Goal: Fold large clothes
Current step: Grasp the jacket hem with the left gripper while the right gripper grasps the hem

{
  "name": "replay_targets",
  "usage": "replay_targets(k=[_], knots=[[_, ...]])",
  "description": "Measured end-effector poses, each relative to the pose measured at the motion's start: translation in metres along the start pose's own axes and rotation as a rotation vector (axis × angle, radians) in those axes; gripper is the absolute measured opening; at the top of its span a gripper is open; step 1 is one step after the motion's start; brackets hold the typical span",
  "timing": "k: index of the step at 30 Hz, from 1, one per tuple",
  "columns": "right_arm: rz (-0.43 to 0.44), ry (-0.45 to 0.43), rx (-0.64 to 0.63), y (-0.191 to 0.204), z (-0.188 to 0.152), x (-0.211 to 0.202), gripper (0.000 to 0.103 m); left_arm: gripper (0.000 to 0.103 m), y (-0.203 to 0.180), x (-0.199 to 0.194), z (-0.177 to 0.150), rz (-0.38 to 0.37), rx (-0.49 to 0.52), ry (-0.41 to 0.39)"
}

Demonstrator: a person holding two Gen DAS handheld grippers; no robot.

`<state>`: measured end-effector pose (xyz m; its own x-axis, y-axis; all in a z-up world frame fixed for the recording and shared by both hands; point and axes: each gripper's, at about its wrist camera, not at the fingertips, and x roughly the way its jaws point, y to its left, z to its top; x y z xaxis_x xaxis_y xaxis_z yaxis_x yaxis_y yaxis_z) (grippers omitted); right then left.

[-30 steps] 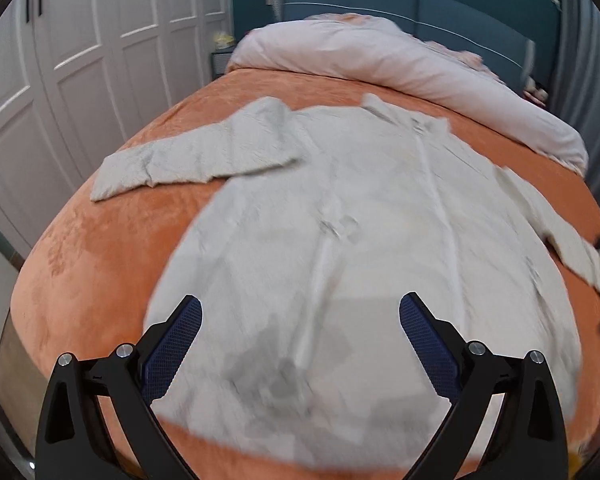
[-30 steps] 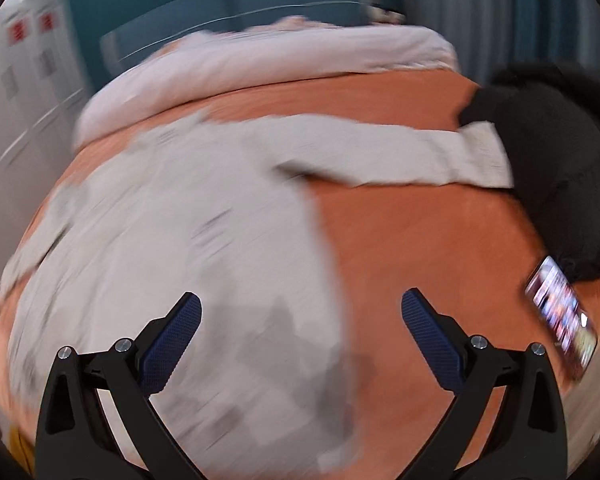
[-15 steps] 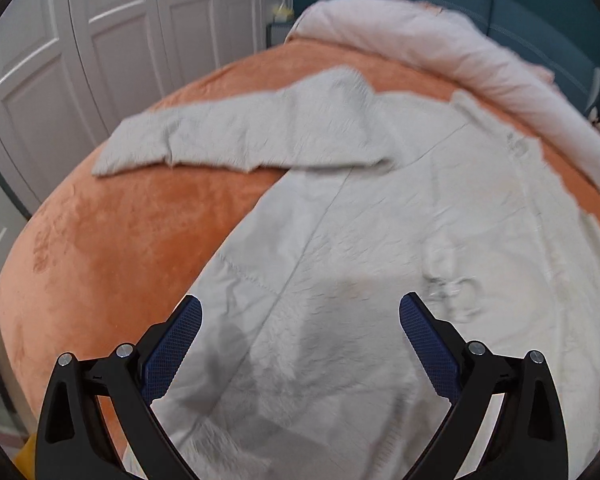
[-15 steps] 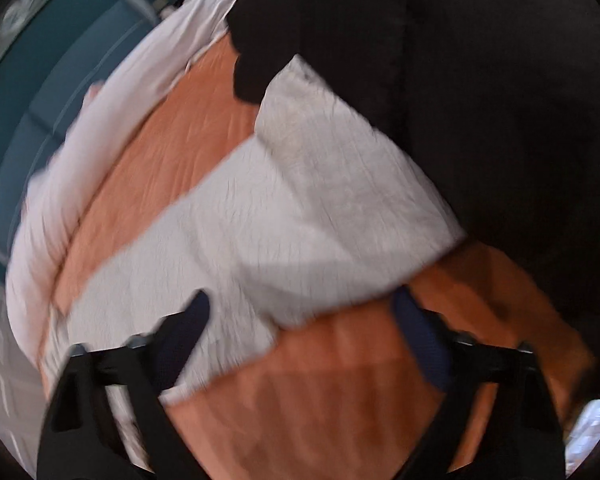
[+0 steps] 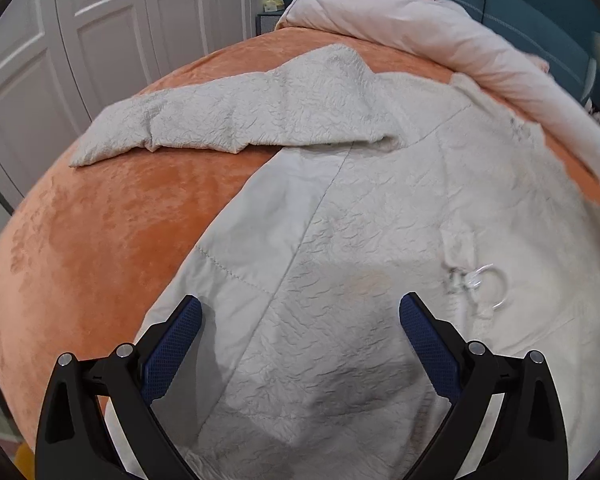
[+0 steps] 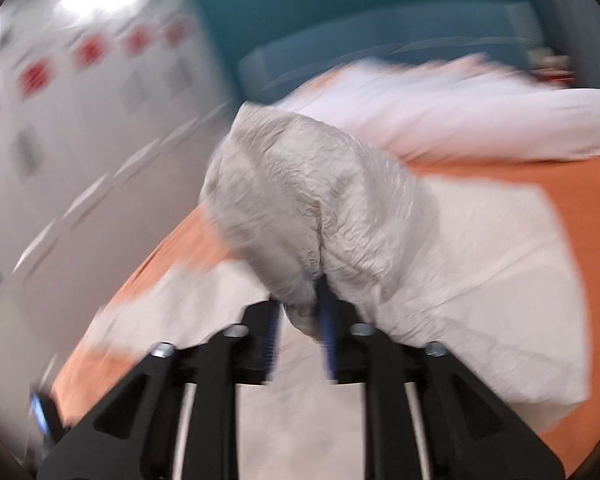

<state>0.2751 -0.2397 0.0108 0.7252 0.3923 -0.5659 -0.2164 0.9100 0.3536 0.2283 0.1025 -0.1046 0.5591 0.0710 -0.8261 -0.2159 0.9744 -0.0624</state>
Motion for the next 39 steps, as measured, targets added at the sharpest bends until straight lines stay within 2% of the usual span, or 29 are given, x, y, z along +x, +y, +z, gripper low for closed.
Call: replay_targets(k=[2, 4, 7, 8, 11, 16, 17, 18, 19, 20, 21, 22, 23, 24, 25, 26, 27, 29, 30, 32, 33, 34, 36, 38, 39], knots=[[0.013, 0.095, -0.089, 0.049, -0.035, 0.040, 0.049, 0.097, 0.001, -0.009, 0.008, -0.057, -0.029, -0.005], [0.011, 0.130, -0.123, 0.072, -0.059, 0.050, 0.049, 0.097, -0.001, -0.023, 0.024, -0.137, -0.052, -0.035], [0.010, 0.117, -0.077, 0.062, -0.076, 0.027, 0.055, 0.097, -0.013, -0.025, 0.050, -0.226, -0.052, -0.053], [-0.009, 0.106, -0.057, 0.052, -0.078, 0.018, 0.060, 0.097, -0.018, -0.021, 0.056, -0.252, -0.054, -0.045], [-0.132, 0.081, 0.062, -0.010, -0.081, -0.014, 0.061, 0.097, -0.048, 0.010, 0.082, -0.358, -0.073, 0.021], [-0.344, 0.014, 0.284, -0.107, -0.078, -0.052, 0.062, 0.095, -0.095, 0.066, 0.102, -0.435, -0.104, 0.118], [-0.367, 0.006, 0.304, -0.118, -0.077, -0.052, 0.063, 0.087, -0.105, 0.076, 0.102, -0.442, -0.101, 0.139], [-0.396, 0.003, 0.336, -0.134, -0.077, -0.051, 0.063, 0.063, -0.112, 0.084, 0.102, -0.431, -0.097, 0.159], [-0.416, 0.011, 0.364, -0.146, -0.077, -0.047, 0.063, 0.052, -0.121, 0.092, 0.104, -0.428, -0.090, 0.177], [-0.407, 0.028, 0.404, -0.160, -0.074, -0.037, 0.062, 0.032, -0.123, 0.094, 0.103, -0.427, -0.080, 0.182], [-0.395, 0.041, 0.428, -0.167, -0.072, -0.028, 0.053, 0.015, -0.128, 0.096, 0.108, -0.442, -0.059, 0.182], [-0.375, 0.064, 0.448, -0.177, -0.070, -0.021, 0.045, 0.011, -0.132, 0.094, 0.112, -0.450, -0.041, 0.164], [-0.354, 0.108, 0.448, -0.181, -0.065, -0.002, 0.022, 0.006, -0.132, 0.090, 0.116, -0.445, -0.026, 0.143], [-0.372, 0.127, 0.429, -0.179, -0.063, 0.007, 0.003, 0.004, -0.135, 0.081, 0.124, -0.431, 0.002, 0.091], [-0.369, 0.107, 0.400, -0.173, -0.055, 0.010, 0.000, 0.004, -0.136, 0.070, 0.133, -0.416, 0.026, 0.030], [-0.343, 0.063, 0.387, -0.170, -0.054, -0.004, 0.000, 0.003, -0.134, 0.063, 0.138, -0.419, 0.037, -0.006], [-0.314, -0.017, 0.358, -0.157, -0.043, -0.015, 0.000, 0.003, -0.132, 0.053, 0.147, -0.418, 0.040, -0.060], [-0.297, -0.122, 0.305, -0.141, -0.034, -0.034, 0.000, 0.003, -0.126, 0.046, 0.153, -0.403, 0.032, -0.110], [-0.310, -0.128, 0.295, -0.141, -0.038, -0.030, 0.000, 0.003, -0.124, 0.055, 0.151, -0.387, 0.042, -0.099], [-0.364, 0.046, 0.314, -0.161, -0.056, 0.010, 0.000, 0.005, -0.131, 0.093, 0.136, -0.340, 0.074, -0.004], [-0.398, 0.177, 0.327, -0.172, -0.073, 0.040, 0.000, 0.006, -0.132, 0.109, 0.125, -0.321, 0.084, 0.047], [-0.391, 0.184, 0.336, -0.173, -0.077, 0.045, 0.000, 0.007, -0.135, 0.125, 0.112, -0.309, 0.088, 0.079], [-0.424, 0.114, 0.328, -0.160, -0.062, 0.031, 0.000, 0.009, -0.133, 0.125, 0.102, -0.294, 0.091, 0.032], [-0.409, -0.033, 0.310, -0.136, -0.042, 0.005, 0.000, 0.013, -0.137, 0.126, 0.101, -0.276, 0.095, 0.017], [-0.405, -0.074, 0.295, -0.128, -0.038, -0.002, 0.001, 0.014, -0.139, 0.128, 0.100, -0.273, 0.093, 0.013]])
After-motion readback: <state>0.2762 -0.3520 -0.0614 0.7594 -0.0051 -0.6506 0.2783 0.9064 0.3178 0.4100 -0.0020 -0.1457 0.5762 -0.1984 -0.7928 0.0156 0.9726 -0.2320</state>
